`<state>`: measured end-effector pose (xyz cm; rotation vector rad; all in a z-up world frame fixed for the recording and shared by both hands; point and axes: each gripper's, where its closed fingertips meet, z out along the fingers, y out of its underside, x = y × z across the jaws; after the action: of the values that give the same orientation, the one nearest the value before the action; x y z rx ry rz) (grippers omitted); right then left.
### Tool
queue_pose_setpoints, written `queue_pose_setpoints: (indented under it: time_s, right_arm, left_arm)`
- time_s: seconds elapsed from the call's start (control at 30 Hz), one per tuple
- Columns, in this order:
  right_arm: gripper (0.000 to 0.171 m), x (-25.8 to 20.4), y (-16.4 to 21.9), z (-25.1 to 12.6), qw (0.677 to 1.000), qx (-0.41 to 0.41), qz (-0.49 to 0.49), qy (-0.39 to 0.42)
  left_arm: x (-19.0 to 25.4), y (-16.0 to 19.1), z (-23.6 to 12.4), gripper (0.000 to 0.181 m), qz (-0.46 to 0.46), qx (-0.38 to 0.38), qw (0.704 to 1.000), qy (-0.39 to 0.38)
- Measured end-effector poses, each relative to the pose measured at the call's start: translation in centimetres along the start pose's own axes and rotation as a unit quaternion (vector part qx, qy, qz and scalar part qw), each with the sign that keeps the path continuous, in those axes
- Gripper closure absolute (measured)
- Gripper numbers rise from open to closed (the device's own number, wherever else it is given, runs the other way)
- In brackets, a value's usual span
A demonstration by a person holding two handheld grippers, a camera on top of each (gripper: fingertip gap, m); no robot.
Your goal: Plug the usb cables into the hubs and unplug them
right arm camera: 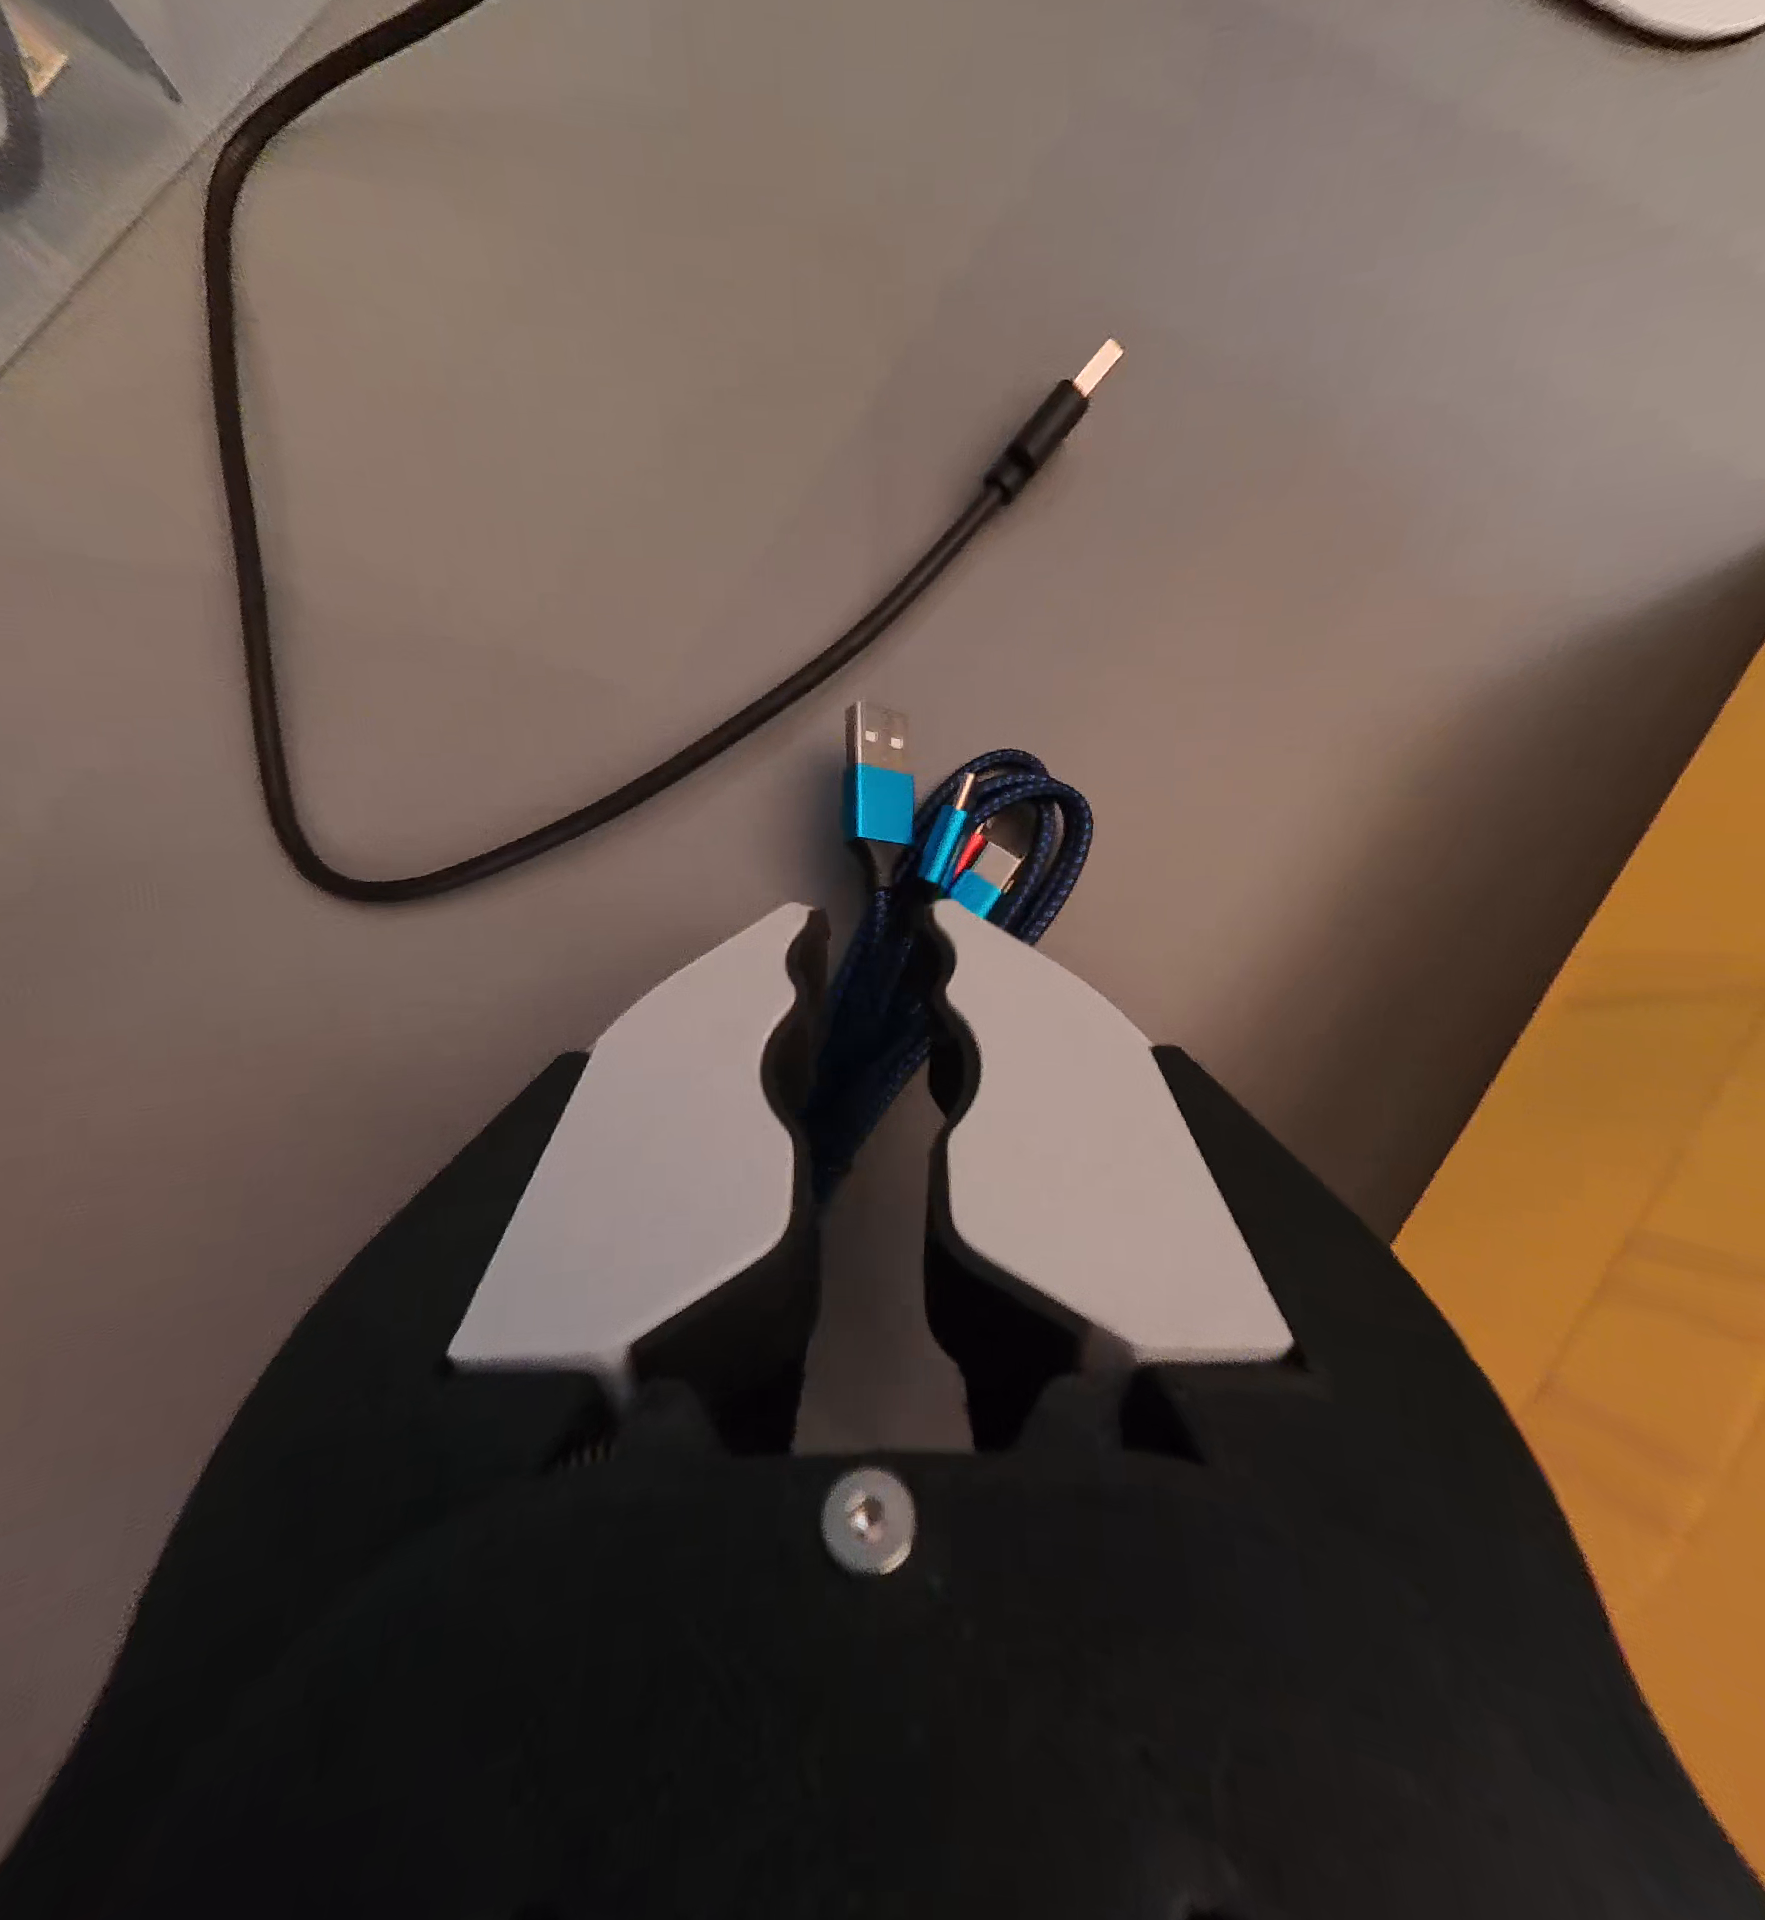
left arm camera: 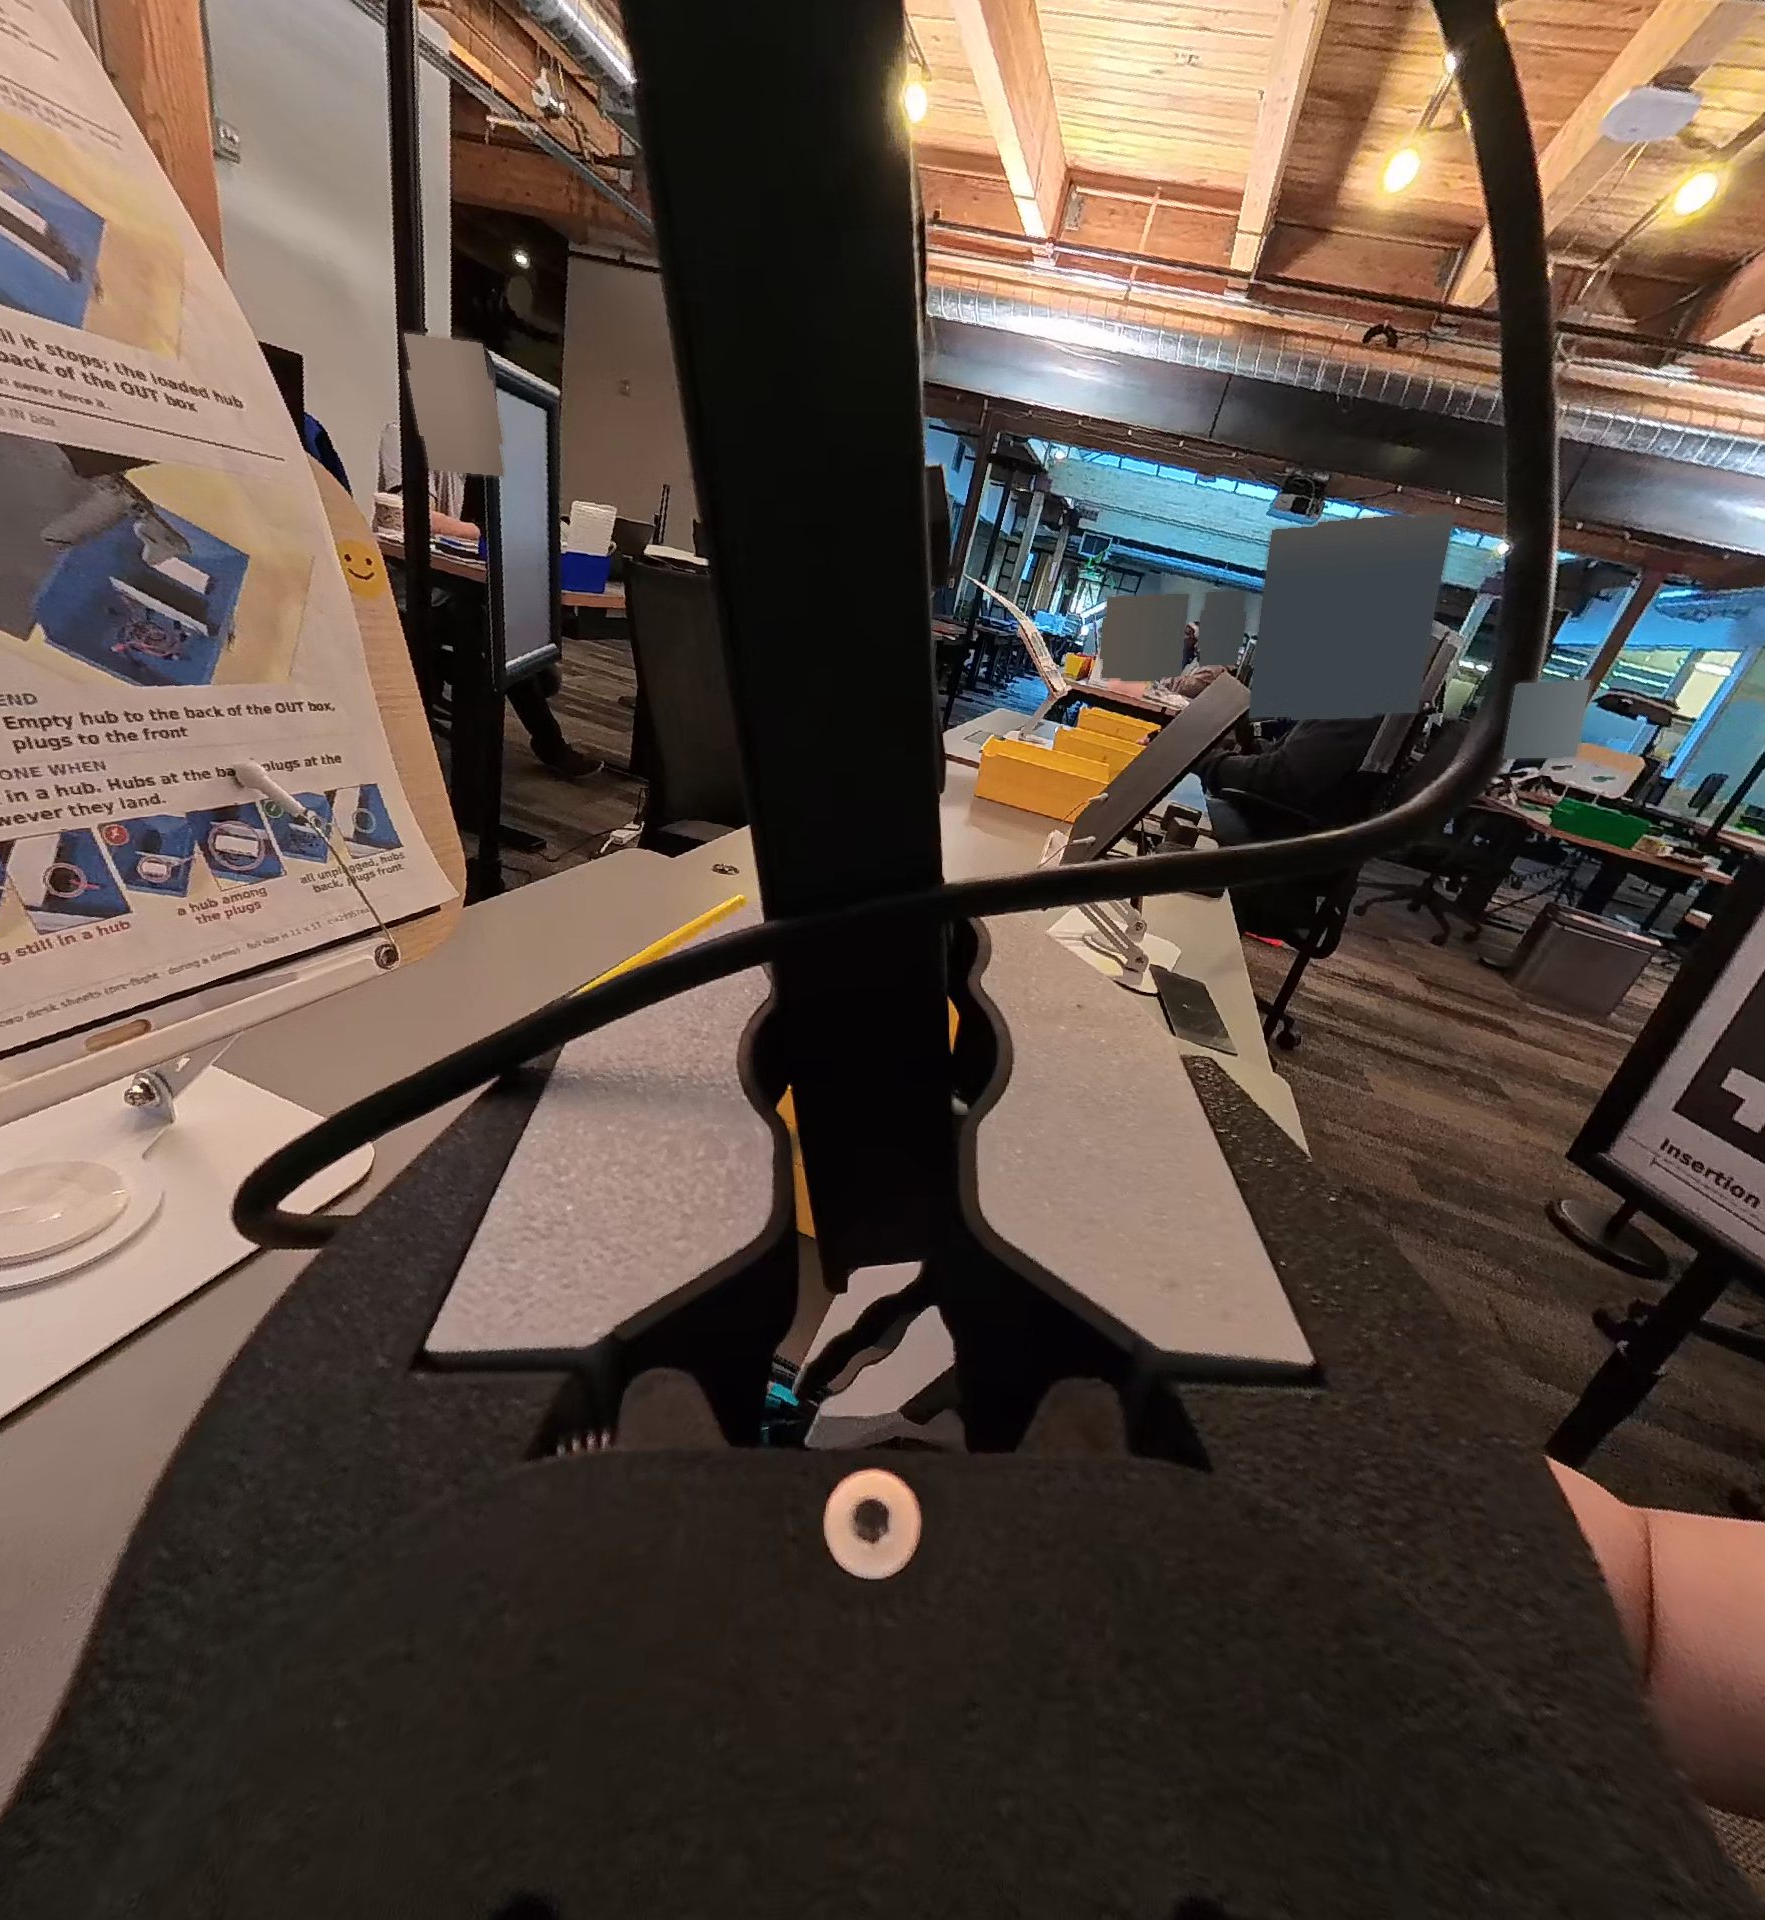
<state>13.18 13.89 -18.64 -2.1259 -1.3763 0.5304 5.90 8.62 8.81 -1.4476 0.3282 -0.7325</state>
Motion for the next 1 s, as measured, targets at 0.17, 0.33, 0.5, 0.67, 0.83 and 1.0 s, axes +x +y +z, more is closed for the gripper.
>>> queue_pose_setpoints:
  time_s: [0.17, 0.33, 0.5, 0.67, 0.83, 1.0]
  right_arm:
    - [0.162, -0.4, 0.7, 0.7, 1.0, -0.016, 0.003, -0.019]
    - [0.166, -1.0, 0.7, 1.0, 0.999, -0.019, 0.002, -0.035]
    - [0.165, -1.2, 0.7, 1.3, 0.998, -0.007, 0.031, -0.058]
    - [0.165, -1.3, 0.5, 1.4, 0.995, 0.006, 0.047, -0.084]
    - [0.165, -1.5, 0.4, 1.5, 0.997, 0.006, 0.035, -0.075]
    - [0.165, -1.7, 0.6, 1.4, 0.998, -0.012, 0.003, -0.065]
  left_arm:
    - [0.1, 0.0, 0.0, 0.155, 0.002, -0.001, 1.0, 0.001]
    - [0.2, 0.0, 0.0, 0.154, 0.002, -0.001, 1.0, 0.002]
    - [0.2, 0.0, 0.0, 0.155, 0.002, -0.002, 1.0, 0.003]
    - [0.3, 0.3, 0.3, 0.154, 0.002, -0.009, 1.0, 0.003]
    - [0.3, 0.5, 0.4, 0.155, 0.006, -0.013, 1.0, 0.001]
    - [0.2, 0.6, 0.5, 0.155, 0.006, -0.016, 1.0, 0.0]
